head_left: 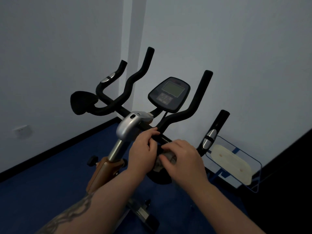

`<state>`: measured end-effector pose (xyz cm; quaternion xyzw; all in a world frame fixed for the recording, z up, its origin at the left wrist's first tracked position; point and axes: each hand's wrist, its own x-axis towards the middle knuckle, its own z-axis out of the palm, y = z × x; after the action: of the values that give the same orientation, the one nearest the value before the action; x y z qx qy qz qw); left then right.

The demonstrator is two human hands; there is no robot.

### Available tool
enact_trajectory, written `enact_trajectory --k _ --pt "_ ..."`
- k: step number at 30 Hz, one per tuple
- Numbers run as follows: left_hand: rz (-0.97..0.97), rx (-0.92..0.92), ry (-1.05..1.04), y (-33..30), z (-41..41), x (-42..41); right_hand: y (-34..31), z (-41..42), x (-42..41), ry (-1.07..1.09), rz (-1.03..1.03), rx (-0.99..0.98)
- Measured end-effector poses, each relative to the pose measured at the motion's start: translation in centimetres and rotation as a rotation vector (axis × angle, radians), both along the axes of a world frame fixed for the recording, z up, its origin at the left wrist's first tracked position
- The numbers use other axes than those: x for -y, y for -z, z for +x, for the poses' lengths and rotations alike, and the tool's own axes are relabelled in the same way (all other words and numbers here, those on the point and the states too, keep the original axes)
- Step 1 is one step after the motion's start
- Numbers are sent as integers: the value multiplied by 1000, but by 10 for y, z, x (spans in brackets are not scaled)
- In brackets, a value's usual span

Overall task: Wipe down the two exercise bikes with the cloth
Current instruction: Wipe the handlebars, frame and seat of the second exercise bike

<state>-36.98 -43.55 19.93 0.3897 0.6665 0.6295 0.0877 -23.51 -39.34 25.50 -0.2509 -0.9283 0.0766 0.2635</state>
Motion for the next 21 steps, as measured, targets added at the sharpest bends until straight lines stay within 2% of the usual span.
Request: enact_trajectory --k 2,5,11,15,18,21 --pt "-7 -5 -1 -1 1 0 1 -4 -2 21 -28 -10" --pt "-11 -16 -10 -1 1 0 11 4 13 21 74 44" --pt "-27 -12 -3 -2 2 1 2 11 7 -153 135 228" --pt "-30 -24 -6 -1 -1 1 -19 -8 -11 -60 100 153" --pt "-25 -19 -7 -1 0 0 -9 -4 0 0 83 89" --pt "-17 -20 -20 -3 2 1 9 11 19 -57 95 132"
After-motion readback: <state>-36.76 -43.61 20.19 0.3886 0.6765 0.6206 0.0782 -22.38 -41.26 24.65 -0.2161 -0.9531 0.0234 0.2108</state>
